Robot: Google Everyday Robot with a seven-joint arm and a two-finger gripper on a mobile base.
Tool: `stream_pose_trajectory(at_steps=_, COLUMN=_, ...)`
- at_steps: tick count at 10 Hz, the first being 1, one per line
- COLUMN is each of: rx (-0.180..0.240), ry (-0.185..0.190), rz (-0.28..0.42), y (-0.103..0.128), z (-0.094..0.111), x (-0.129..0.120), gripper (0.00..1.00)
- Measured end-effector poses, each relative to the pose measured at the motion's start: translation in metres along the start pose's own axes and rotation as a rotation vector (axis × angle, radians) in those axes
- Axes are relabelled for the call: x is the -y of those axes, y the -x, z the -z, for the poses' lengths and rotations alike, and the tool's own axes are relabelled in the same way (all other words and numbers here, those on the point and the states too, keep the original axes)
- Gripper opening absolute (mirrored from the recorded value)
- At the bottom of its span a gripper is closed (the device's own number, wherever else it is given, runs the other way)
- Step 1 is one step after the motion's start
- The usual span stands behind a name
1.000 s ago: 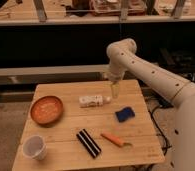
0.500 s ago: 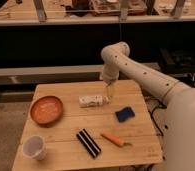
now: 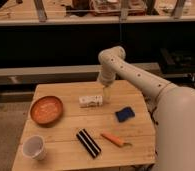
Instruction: Place the bottle in the ceramic bowl
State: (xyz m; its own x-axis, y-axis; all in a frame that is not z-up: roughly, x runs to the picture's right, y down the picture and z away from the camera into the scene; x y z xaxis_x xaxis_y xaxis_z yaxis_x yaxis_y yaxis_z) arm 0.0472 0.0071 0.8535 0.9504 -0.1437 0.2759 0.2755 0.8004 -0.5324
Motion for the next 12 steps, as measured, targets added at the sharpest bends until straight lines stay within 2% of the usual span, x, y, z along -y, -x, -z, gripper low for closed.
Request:
stream_pose_trajectory(at_steps=4, rx=0.009, ry=0.01, rz=0.004, y=0.002, z=-0.028, x=-0.001, gripper=0.8)
stream_pose_trajectory(at_steps=6, rx=0.009, ry=0.01, rz=0.004, y=0.001, z=-0.051, x=-0.005, gripper=0.8)
stream_pose_trajectory(at_steps=10, rx=0.009, ry=0.01, rz=-0.004, y=-0.003, z=-0.065, x=-0.005, gripper=0.8)
stream_pose_trajectory(at_steps=12, rx=0.013, ry=0.01, rz=-0.009, y=-0.009, z=-0.08, x=-0.004, gripper=0.8)
